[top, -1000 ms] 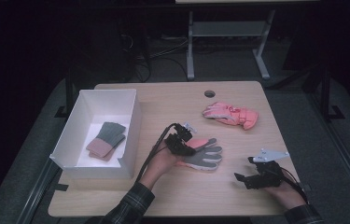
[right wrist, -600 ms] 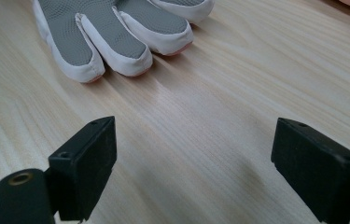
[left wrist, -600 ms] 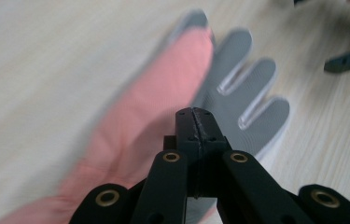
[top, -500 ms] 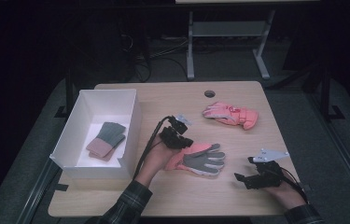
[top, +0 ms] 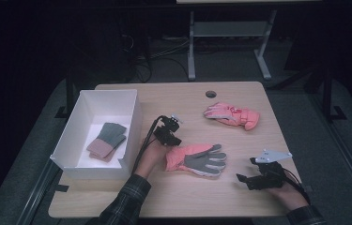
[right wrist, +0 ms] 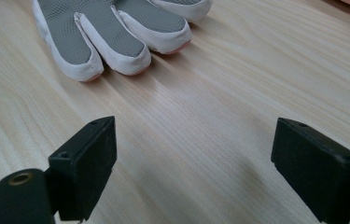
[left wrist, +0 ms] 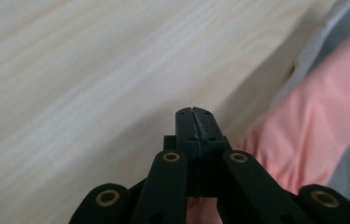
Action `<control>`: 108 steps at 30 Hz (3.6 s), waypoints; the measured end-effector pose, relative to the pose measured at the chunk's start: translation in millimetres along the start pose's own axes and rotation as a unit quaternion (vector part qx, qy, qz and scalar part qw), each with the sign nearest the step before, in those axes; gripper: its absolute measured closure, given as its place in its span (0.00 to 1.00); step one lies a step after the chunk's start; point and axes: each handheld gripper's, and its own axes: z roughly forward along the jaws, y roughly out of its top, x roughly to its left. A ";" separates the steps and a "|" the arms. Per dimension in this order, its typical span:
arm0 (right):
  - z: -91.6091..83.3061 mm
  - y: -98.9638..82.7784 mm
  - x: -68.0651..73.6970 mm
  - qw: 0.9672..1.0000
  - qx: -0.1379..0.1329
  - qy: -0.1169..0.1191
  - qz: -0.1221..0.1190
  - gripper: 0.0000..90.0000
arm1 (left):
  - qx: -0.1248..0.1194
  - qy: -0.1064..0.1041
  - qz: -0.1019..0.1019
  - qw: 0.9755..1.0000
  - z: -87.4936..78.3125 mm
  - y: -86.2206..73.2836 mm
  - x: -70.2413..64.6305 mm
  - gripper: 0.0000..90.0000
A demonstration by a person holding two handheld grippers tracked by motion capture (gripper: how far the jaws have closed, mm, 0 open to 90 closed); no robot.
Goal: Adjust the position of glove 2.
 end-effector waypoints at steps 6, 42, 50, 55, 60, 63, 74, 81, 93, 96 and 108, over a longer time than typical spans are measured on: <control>-0.6 0.1 0.8 1.000 0.001 -0.001 0.002 0.15 | 0.006 -0.009 0.004 1.000 -7.2 -10.5 -8.7 1.00; -9.3 6.3 -1.4 1.000 0.007 0.016 0.026 0.15 | -0.004 -0.166 0.094 0.982 -16.9 -65.7 -93.5 1.00; -10.2 5.1 -4.2 1.000 0.011 0.006 0.028 0.15 | 0.002 -0.172 0.122 0.977 -3.2 -55.2 -111.7 1.00; -12.0 4.6 -6.9 1.000 0.008 -0.001 0.030 0.15 | 0.001 -0.166 0.139 0.976 3.2 -48.0 -122.5 1.00; -13.1 4.8 -10.1 0.999 0.008 -0.001 0.033 0.12 | -0.020 -0.153 0.142 0.978 -6.2 -51.4 -116.2 0.95; -13.1 7.1 -12.2 0.999 0.012 0.004 0.031 0.15 | -0.036 -0.137 0.139 0.980 -15.7 -58.6 -106.4 0.85; -8.1 20.9 -16.6 1.000 0.021 0.014 0.017 0.38 | -0.077 -0.102 0.123 0.984 -23.8 -87.4 -72.8 0.33; -8.4 37.6 -23.6 1.000 0.020 0.013 0.020 0.84 | -0.093 -0.080 0.114 0.986 -29.0 -101.9 -67.0 0.17; 0.8 73.8 -54.0 1.000 0.016 -0.016 0.008 1.00 | -0.101 -0.060 0.099 0.988 -30.8 -106.8 -60.2 0.15; 7.2 86.8 -64.5 1.000 0.013 -0.027 0.004 1.00 | -0.098 -0.061 0.098 0.988 -31.2 -106.2 -60.3 0.15; 19.0 137.8 -110.5 0.997 -0.005 -0.067 0.034 0.99 | -0.104 -0.061 0.103 0.987 -32.8 -105.1 -60.4 0.15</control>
